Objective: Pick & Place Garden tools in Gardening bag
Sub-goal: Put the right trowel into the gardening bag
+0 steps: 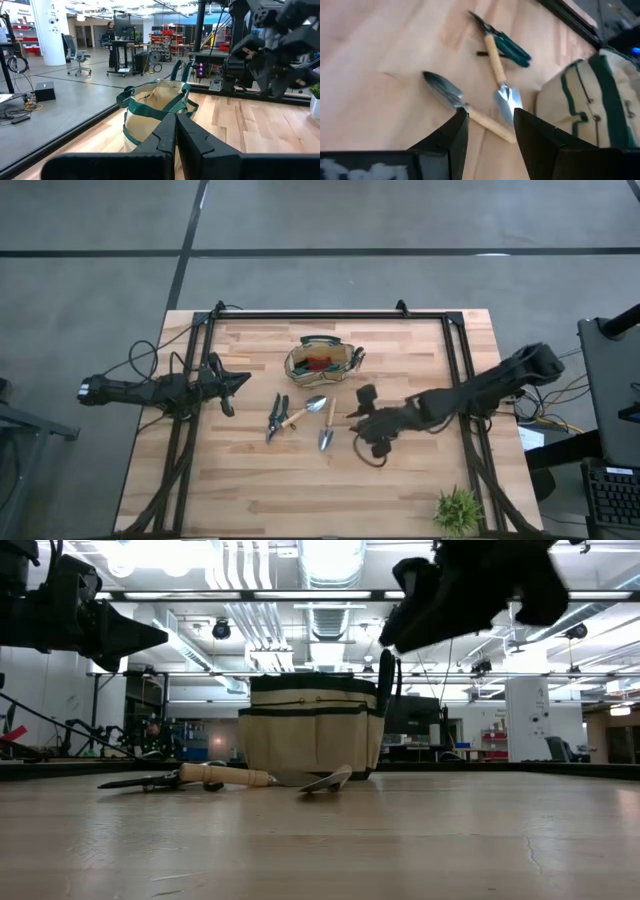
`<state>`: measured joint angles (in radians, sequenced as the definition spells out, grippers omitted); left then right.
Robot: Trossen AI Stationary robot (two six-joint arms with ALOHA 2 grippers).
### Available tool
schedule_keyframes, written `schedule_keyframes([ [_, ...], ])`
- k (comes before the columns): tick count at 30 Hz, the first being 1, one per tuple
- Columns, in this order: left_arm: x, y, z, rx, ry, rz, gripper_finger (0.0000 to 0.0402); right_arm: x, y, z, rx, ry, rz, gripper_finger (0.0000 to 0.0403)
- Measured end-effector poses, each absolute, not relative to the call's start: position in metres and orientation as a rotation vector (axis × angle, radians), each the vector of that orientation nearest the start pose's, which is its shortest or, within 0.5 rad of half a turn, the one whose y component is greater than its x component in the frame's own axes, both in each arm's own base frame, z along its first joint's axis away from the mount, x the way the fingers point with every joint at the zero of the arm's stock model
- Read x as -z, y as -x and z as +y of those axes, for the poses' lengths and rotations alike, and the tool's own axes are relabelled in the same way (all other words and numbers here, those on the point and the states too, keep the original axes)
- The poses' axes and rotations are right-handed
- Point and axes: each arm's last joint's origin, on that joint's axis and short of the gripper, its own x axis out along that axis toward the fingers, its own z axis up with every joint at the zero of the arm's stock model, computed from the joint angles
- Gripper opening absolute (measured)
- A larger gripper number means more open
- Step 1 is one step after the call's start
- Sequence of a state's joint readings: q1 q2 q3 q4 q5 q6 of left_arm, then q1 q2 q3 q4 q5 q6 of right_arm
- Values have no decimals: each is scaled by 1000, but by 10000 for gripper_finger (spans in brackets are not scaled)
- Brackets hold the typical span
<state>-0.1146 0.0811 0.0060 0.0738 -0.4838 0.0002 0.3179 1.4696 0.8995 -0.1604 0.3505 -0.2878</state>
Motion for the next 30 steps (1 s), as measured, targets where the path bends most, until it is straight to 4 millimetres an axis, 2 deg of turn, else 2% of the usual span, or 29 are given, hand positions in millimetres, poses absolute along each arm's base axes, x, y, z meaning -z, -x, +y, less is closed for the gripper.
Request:
schedule_keyframes([
  [15,-166,-100,2,-369,0,1,17,-170,-346,109,-122,708,876,180],
  [23,-166,-100,2,-369,-1,2,16,-146,-367,117,-166,781,975,170],
  [30,-166,-100,2,-369,-1,1,18,-130,-375,126,-210,836,1000,155],
])
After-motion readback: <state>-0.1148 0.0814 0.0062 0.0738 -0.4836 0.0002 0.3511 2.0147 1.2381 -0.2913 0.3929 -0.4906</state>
